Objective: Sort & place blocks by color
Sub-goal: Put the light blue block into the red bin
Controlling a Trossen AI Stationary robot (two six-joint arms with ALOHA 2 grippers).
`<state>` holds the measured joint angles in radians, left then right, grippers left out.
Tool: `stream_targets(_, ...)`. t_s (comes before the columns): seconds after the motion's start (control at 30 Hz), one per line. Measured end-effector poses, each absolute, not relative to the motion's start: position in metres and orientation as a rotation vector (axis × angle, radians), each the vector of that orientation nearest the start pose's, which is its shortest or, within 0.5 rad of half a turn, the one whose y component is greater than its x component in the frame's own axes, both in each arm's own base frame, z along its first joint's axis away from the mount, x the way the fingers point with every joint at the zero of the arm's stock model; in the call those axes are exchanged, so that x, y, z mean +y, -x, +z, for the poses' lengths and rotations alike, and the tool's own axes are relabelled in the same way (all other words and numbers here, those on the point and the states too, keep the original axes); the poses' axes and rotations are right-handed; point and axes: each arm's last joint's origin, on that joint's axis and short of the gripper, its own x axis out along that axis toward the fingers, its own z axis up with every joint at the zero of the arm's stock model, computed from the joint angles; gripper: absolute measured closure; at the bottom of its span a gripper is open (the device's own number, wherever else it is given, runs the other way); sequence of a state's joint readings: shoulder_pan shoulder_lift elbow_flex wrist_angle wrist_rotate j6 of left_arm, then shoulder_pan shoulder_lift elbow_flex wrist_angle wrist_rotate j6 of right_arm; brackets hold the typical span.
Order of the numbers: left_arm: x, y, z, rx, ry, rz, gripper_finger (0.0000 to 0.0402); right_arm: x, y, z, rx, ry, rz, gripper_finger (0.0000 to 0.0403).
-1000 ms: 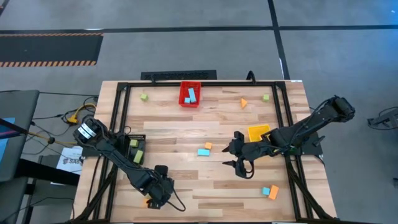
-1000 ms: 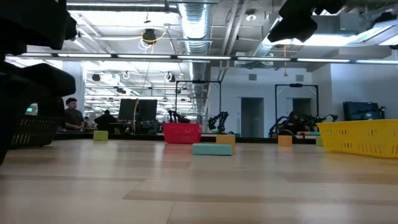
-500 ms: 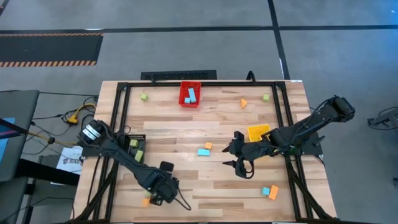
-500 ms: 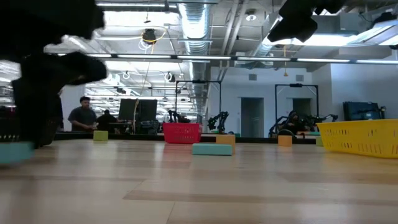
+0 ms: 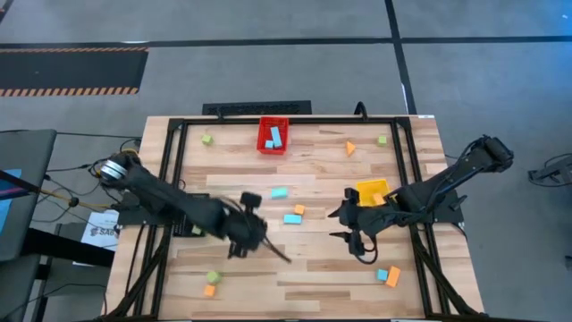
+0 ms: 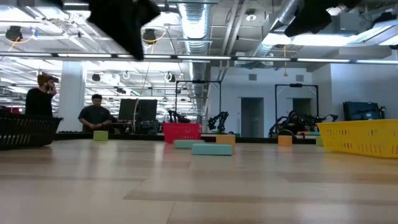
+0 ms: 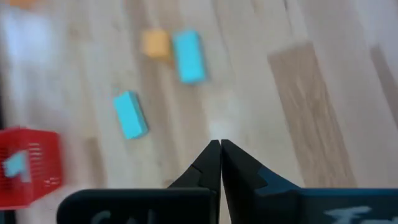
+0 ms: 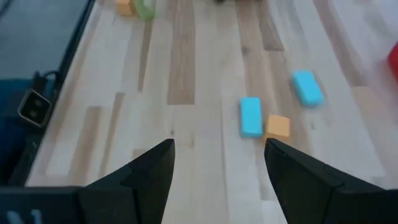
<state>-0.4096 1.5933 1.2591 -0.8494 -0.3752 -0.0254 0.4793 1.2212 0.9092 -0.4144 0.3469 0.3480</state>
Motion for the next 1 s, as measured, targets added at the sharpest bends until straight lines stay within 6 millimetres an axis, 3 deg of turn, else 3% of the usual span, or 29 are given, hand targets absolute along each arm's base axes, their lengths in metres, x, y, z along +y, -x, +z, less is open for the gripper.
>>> stream_targets(0.17, -0.079, -0.277, 0.304, 0.910, -0.349, 0.043, 0.0401, 0.099, -0.223, 0.274, 0.687, 0.040, -0.008, 0.0132)
stream_targets(0.3, -0.045, -0.267, 0.319, 0.756, -0.260, 0.111, 0.0401, 0.088, -0.224, 0.272, 0.723, 0.123, -0.017, 0.0132)
stream_targets(0.47, -0.002, -0.256, 0.298, 0.597, -0.114, 0.137, 0.0401, 0.063, -0.237, 0.265, 0.711, 0.201, 0.066, 0.0132)
stream_targets(0.6, 0.023, -0.247, 0.274, 0.409, -0.052, 0.157, 0.0392, 0.023, -0.247, 0.253, 0.653, 0.218, 0.139, 0.0132)
stream_targets(0.83, 0.038, -0.230, 0.242, 0.184, -0.018, 0.149, 0.0313, -0.050, -0.277, 0.239, 0.494, 0.285, 0.152, 0.0132)
stream_targets(1.0, 0.038, -0.224, 0.227, 0.197, 0.023, 0.158, 0.0248, -0.087, -0.307, 0.215, 0.619, 0.204, 0.150, 0.0132)
